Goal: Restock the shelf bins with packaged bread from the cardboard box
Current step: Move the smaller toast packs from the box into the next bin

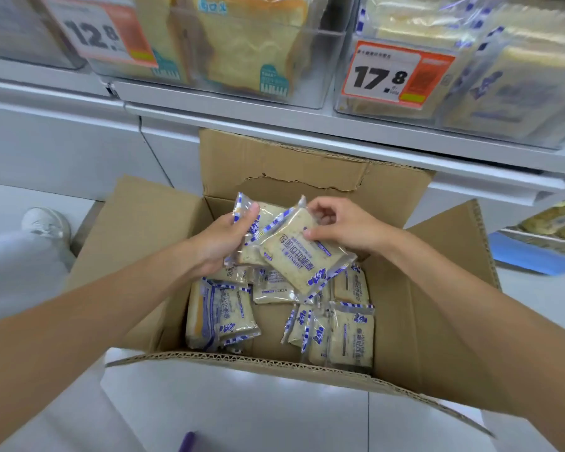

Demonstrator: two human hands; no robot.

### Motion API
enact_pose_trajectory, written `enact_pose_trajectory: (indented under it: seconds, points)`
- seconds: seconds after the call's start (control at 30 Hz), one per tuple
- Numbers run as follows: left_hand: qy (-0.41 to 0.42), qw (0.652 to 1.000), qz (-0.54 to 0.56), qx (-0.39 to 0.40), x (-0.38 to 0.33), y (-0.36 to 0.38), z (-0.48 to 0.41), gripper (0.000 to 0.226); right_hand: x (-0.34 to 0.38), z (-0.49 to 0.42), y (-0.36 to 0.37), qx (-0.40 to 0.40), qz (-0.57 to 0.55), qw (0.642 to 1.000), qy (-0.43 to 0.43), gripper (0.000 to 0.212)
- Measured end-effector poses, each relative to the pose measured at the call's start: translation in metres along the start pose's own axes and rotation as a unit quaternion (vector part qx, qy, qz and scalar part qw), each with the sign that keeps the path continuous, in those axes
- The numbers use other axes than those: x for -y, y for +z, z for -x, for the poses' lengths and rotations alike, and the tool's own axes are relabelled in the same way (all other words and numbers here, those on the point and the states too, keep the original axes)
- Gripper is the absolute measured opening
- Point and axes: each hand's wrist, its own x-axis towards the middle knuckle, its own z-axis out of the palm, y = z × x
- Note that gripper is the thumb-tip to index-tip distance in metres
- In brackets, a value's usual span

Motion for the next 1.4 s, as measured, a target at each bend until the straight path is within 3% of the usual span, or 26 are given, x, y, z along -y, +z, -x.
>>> enact_pose_trajectory:
  seconds: [0.07, 0.2, 0.33, 0.4, 0.47, 0.53, 0.63, 0.67, 0.73, 0.8, 0.83, 0.9, 0.97, 1.07, 1.17, 1.27, 1.4]
  points:
    - [0.002, 0.999, 0.033, -0.017, 0.003, -0.014, 0.006, 0.092, -0.002, 0.011, -0.013, -0.037, -0.05, 0.998, 0.032, 0.024]
    - [0.007, 0.994, 0.084, -0.065, 0.009, -0.025, 0.018, 0.062, -0.003, 0.025, -0.014, -0.105, -0.195, 0.974, 0.042, 0.052]
    - [-0.007, 0.986, 0.147, -0.074, 0.01, -0.02, 0.02, 0.065, 0.009, 0.021, 0.008, -0.127, -0.4, 0.906, 0.052, 0.041]
    - [-0.001, 0.985, 0.165, -0.041, 0.005, -0.012, 0.023, 0.071, 0.011, 0.017, 0.026, -0.141, -0.337, 0.928, 0.079, 0.04]
    - [0.019, 0.988, 0.154, -0.011, -0.001, -0.002, 0.028, 0.069, 0.011, 0.015, 0.043, -0.139, -0.15, 0.974, 0.096, 0.045]
    - [0.046, 0.99, 0.135, -0.011, -0.003, 0.003, 0.029, 0.068, 0.009, 0.012, 0.05, -0.124, -0.078, 0.984, 0.103, 0.059]
    - [0.052, 0.991, 0.113, -0.042, -0.009, 0.003, 0.032, 0.073, 0.013, 0.013, 0.039, -0.081, -0.191, 0.974, 0.087, 0.102]
    - [0.054, 0.991, 0.114, -0.036, -0.013, 0.003, 0.032, 0.076, 0.016, 0.014, 0.033, -0.05, -0.245, 0.965, 0.077, 0.102]
    - [0.067, 0.992, 0.104, -0.023, -0.027, 0.004, 0.037, 0.086, 0.024, 0.021, 0.021, 0.007, -0.31, 0.949, 0.047, 0.075]
    - [0.096, 0.994, 0.052, -0.014, -0.043, 0.009, 0.04, 0.089, 0.035, 0.03, 0.01, 0.008, -0.322, 0.947, 0.021, 0.057]
    - [0.11, 0.994, 0.018, -0.015, -0.054, 0.014, 0.044, 0.08, 0.039, 0.033, 0.004, -0.009, -0.323, 0.946, 0.013, 0.058]
    - [0.147, 0.988, -0.036, -0.027, -0.075, 0.023, 0.051, 0.042, 0.049, 0.041, -0.008, -0.044, -0.33, 0.943, -0.001, 0.063]
    - [0.197, 0.976, -0.092, -0.025, -0.098, 0.036, 0.062, 0.017, 0.063, 0.051, -0.023, -0.074, -0.331, 0.94, -0.026, 0.061]
    - [0.263, 0.955, -0.12, -0.06, -0.14, 0.044, 0.072, 0.032, 0.088, 0.07, -0.059, -0.139, -0.321, 0.935, -0.065, 0.056]
    - [0.341, 0.931, -0.057, -0.112, -0.188, 0.047, 0.064, 0.044, 0.114, 0.086, -0.106, -0.212, -0.314, 0.919, -0.105, 0.045]
    - [0.452, 0.853, -0.128, -0.227, -0.23, 0.044, 0.041, 0.016, 0.132, 0.084, -0.152, -0.266, -0.314, 0.901, -0.139, 0.052]
    - [0.458, 0.785, -0.323, -0.263, -0.275, 0.04, 0.005, 0.046, 0.145, 0.053, -0.199, -0.305, -0.283, 0.899, -0.137, 0.053]
